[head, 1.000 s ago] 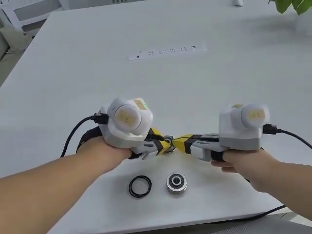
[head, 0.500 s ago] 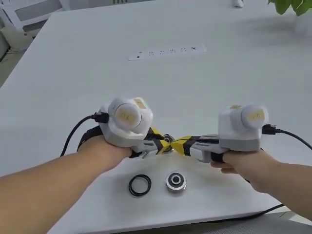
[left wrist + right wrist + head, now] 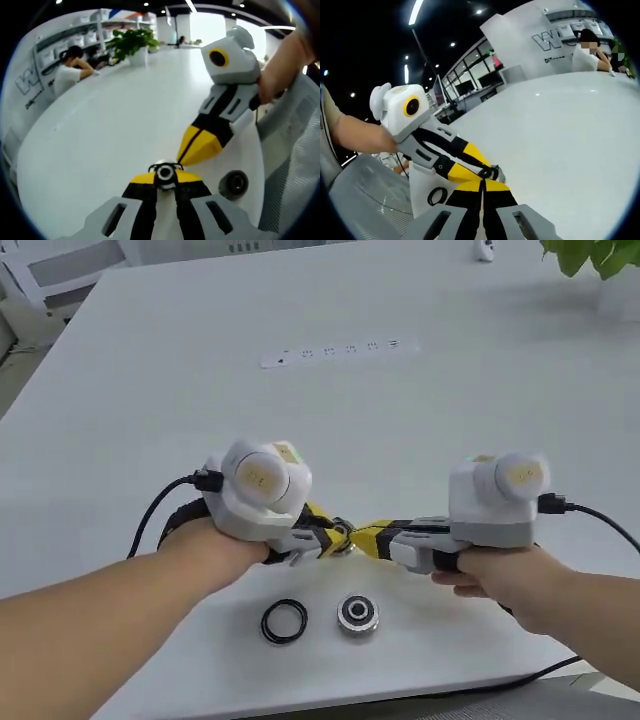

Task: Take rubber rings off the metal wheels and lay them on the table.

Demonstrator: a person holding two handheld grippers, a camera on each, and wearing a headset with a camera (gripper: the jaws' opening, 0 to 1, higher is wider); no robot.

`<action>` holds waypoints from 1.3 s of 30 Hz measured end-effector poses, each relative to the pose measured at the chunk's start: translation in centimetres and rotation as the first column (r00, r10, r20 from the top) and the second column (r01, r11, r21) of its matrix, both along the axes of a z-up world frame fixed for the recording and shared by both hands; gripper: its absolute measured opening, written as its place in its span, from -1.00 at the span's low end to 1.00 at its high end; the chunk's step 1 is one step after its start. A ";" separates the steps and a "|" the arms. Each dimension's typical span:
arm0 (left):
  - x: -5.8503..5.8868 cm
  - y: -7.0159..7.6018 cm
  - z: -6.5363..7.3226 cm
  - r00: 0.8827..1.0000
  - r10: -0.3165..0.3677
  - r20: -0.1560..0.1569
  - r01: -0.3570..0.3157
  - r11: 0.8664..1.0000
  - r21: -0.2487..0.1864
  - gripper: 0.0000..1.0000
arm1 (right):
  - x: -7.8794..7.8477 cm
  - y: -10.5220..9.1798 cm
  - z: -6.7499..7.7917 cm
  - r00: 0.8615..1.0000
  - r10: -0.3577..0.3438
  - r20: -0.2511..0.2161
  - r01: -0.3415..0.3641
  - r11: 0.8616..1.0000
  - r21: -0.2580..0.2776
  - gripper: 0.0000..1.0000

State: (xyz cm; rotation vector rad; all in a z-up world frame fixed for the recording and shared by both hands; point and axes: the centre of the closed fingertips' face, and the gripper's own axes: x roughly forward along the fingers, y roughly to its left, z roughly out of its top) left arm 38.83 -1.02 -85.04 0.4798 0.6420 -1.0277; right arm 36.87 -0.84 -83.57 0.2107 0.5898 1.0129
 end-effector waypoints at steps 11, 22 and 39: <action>-0.3 -0.2 0.1 1.000 -0.004 -0.010 0.004 1.000 0.002 -0.69 | -0.1 -0.3 0.0 1.000 0.001 -0.008 -0.001 1.000 -0.012 -1.00; -0.6 0.6 2.2 0.999 0.020 -0.025 -0.022 0.997 -0.075 -0.49 | 0.0 -0.4 -0.1 1.000 -0.013 -0.018 0.013 1.000 -0.027 -1.00; -3.5 3.0 5.6 1.000 0.002 -0.025 -0.006 0.987 -0.161 -0.02 | -0.3 0.1 1.0 1.000 0.006 -0.009 -0.007 0.999 -0.032 -1.00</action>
